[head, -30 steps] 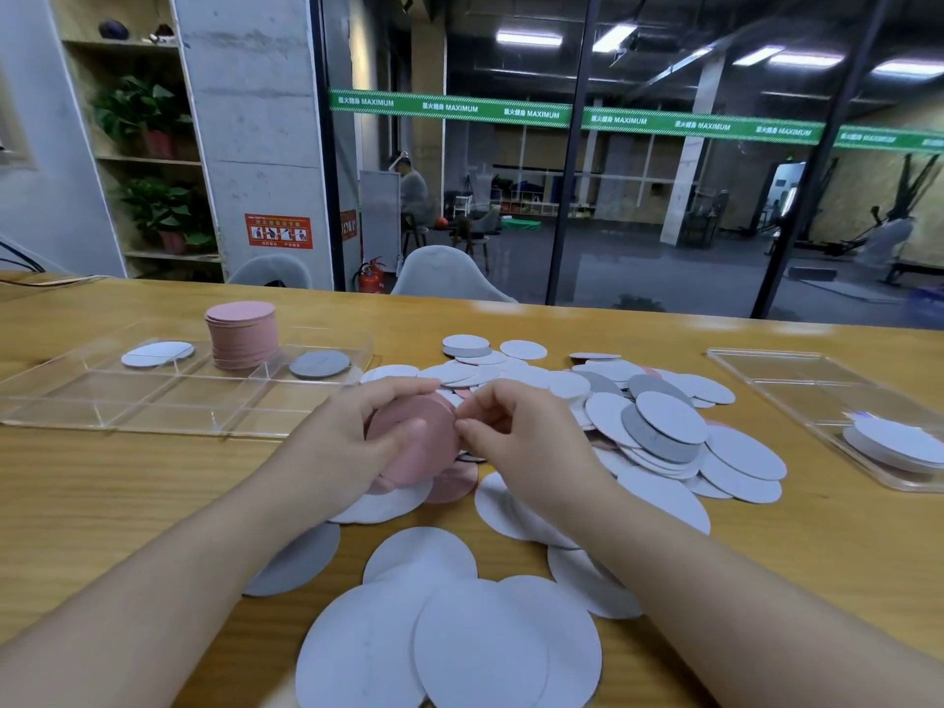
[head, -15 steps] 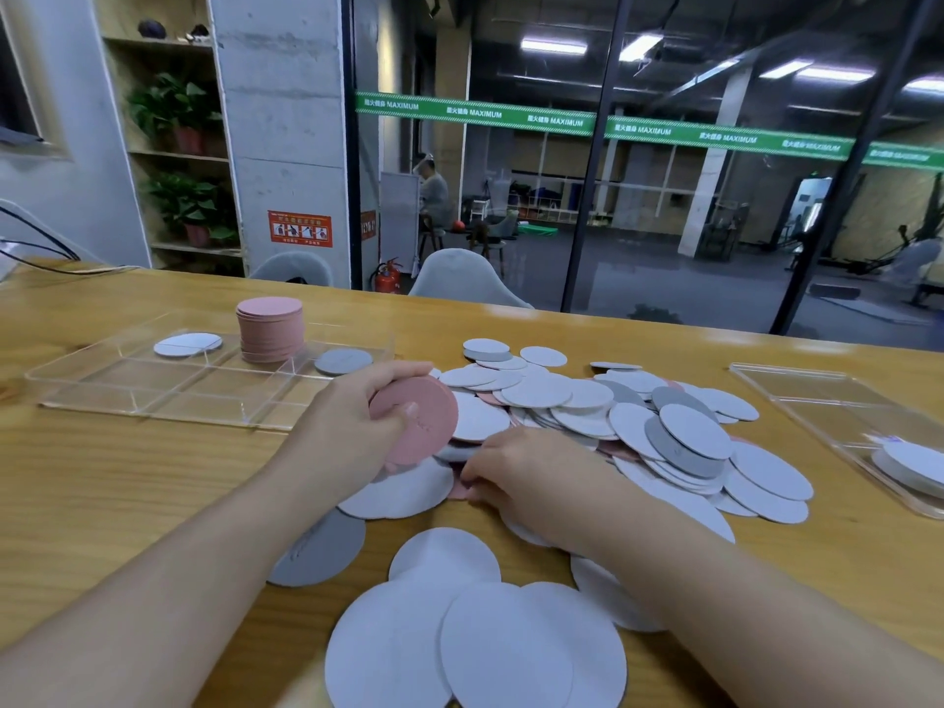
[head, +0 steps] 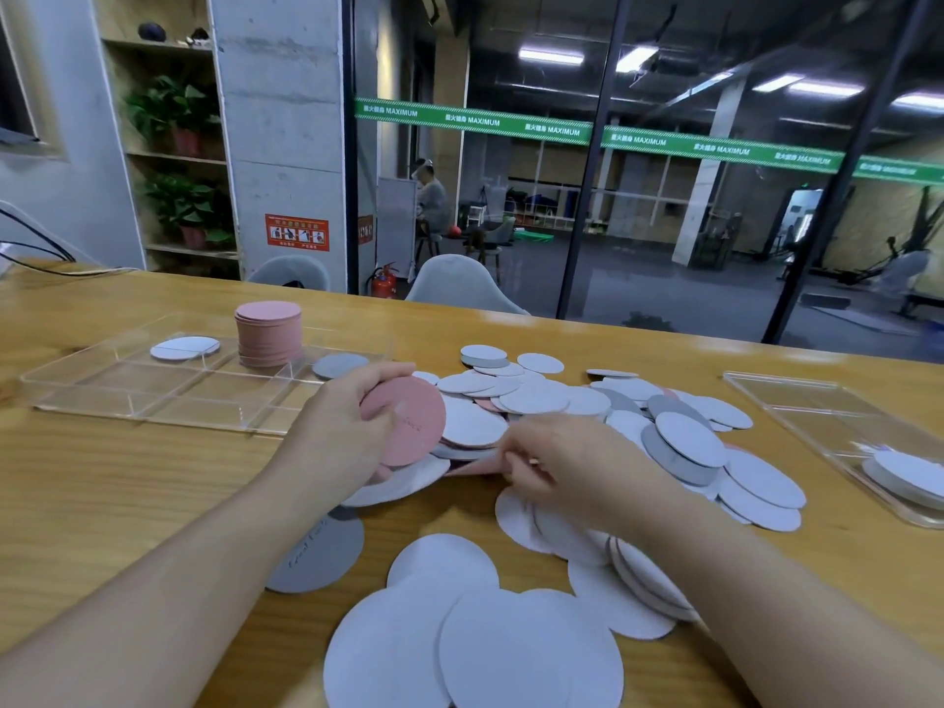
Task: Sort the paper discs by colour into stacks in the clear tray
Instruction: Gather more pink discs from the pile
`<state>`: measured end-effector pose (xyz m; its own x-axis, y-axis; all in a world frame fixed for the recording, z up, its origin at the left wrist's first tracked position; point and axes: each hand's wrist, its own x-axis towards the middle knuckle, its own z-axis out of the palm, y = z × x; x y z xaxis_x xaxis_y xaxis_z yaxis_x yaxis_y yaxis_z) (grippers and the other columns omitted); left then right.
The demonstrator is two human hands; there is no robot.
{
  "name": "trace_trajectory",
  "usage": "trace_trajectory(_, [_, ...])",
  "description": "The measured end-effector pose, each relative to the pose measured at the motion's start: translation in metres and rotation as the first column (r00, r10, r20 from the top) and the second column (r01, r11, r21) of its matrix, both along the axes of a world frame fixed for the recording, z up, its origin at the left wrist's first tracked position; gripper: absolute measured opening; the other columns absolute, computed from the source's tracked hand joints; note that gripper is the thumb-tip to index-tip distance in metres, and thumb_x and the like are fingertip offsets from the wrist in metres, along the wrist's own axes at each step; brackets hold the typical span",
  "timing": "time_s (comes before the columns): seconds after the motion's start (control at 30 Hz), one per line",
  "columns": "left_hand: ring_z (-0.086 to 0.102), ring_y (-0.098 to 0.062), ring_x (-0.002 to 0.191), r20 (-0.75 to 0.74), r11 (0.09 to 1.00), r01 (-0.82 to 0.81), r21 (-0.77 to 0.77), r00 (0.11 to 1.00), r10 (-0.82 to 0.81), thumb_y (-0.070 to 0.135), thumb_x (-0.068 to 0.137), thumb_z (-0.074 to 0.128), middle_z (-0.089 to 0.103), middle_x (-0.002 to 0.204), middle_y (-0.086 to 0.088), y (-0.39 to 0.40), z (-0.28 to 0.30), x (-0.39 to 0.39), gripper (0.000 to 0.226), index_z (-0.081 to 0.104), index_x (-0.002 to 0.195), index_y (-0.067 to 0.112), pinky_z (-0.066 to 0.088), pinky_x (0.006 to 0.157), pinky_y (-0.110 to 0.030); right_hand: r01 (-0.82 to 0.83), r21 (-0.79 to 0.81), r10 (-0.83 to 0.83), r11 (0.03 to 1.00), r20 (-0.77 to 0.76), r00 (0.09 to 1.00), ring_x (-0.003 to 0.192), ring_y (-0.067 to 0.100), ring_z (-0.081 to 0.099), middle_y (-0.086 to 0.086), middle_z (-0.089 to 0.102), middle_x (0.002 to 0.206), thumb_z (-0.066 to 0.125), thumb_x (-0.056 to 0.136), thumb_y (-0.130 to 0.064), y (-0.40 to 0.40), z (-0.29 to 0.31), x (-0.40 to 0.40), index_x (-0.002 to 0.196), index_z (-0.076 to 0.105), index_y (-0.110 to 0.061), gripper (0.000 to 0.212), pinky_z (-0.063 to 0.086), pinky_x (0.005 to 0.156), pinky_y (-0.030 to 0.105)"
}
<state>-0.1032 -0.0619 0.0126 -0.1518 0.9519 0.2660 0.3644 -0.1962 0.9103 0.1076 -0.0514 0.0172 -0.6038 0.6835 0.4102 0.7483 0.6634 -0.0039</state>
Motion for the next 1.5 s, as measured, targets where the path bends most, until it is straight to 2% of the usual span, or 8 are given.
trace_trajectory(0.17, [0.065,-0.022,0.082,0.036,0.997,0.075,0.024,0.996,-0.076,-0.001,0.093,0.042,0.056,0.11,0.018,-0.002,0.002,0.004,0.052,0.059,0.106,0.047,0.059,0.061,-0.046,0.06,-0.035,-0.068,0.998,-0.386,0.92,0.073,0.001,0.044,-0.019,0.048,0.075,0.044,0.089,-0.019,0.004,0.009,0.001,0.083,0.06,-0.014,0.018,0.034,0.069,0.008])
trace_trajectory(0.3, [0.057,-0.02,0.1,0.128,0.989,0.15,0.015,0.98,-0.15,0.004,0.097,0.037,0.05,0.106,0.024,-0.004,0.005,0.012,0.042,0.063,0.107,0.036,0.06,0.061,-0.04,0.111,-0.145,-0.163,0.983,-0.429,0.888,0.082,0.005,0.047,-0.004,0.058,0.088,0.046,0.093,-0.013,0.001,-0.001,-0.013,0.087,0.063,-0.013,0.017,0.033,0.069,0.013])
trace_trajectory(0.4, [0.06,-0.012,0.089,0.154,0.976,0.217,0.014,0.964,-0.217,0.021,0.099,0.043,0.055,0.107,0.016,-0.005,0.002,0.015,0.025,0.063,0.109,0.033,0.06,0.059,-0.038,0.111,-0.179,-0.183,0.978,-0.463,0.867,0.083,0.01,0.05,-0.002,0.061,0.089,0.046,0.094,-0.015,-0.003,-0.005,-0.024,0.087,0.065,-0.012,0.02,0.036,0.068,0.011])
trace_trajectory(0.6, [0.053,0.013,0.088,-0.144,0.964,0.247,0.095,0.962,-0.232,0.005,0.09,0.056,0.054,0.099,0.031,-0.002,-0.006,0.011,0.041,0.058,0.105,0.043,0.052,0.065,-0.023,0.036,-0.207,-0.136,0.978,-0.493,0.86,0.083,0.007,0.056,-0.008,0.064,0.088,0.055,0.093,-0.015,-0.004,-0.002,-0.025,0.1,0.069,-0.016,0.016,0.043,0.076,0.02])
trace_trajectory(0.73, [0.065,-0.008,0.075,-0.047,0.981,0.183,0.062,0.982,-0.181,0.009,0.092,0.056,0.052,0.109,0.017,-0.001,-0.004,0.009,0.038,0.058,0.107,0.044,0.055,0.049,-0.026,0.151,-0.226,-0.219,0.962,-0.318,0.922,0.091,0.006,0.049,-0.008,0.064,0.103,0.061,0.09,-0.025,0.01,0.002,-0.002,0.107,0.068,-0.018,0.02,0.034,0.076,0.017])
trace_trajectory(0.8, [0.066,0.001,0.067,-0.022,0.982,0.183,0.049,0.983,-0.182,0.01,0.093,0.055,0.052,0.113,0.01,-0.002,-0.003,0.009,0.037,0.057,0.109,0.043,0.056,0.048,-0.027,0.182,-0.23,-0.235,0.956,-0.229,0.945,0.1,0.01,0.046,-0.007,0.062,0.105,0.062,0.089,-0.031,0.012,0.001,0.006,0.105,0.07,-0.022,0.02,0.036,0.083,0.023])
trace_trajectory(0.97, [0.061,-0.008,0.081,-0.05,0.976,0.212,0.039,0.976,-0.21,0.009,0.092,0.055,0.05,0.112,0.019,-0.003,-0.005,0.01,0.04,0.057,0.103,0.047,0.058,0.053,-0.032,0.242,-0.169,-0.252,0.956,-0.04,0.967,0.105,0.017,0.041,0.0,0.056,0.108,0.064,0.086,-0.038,0.016,-0.006,0.005,0.11,0.068,-0.02,0.03,0.038,0.088,0.032])
trace_trajectory(1.5, [0.056,-0.02,0.091,-0.086,0.977,0.211,0.025,0.974,-0.208,0.01,0.092,0.055,0.048,0.108,0.026,-0.003,-0.005,0.01,0.04,0.057,0.107,0.047,0.057,0.052,-0.026,0.246,-0.148,-0.228,0.958,0.128,0.965,0.104,0.018,0.041,0.0,0.054,0.107,0.051,0.094,-0.038,0.029,-0.002,0.002,0.104,0.071,-0.018,0.03,0.037,0.081,0.029])
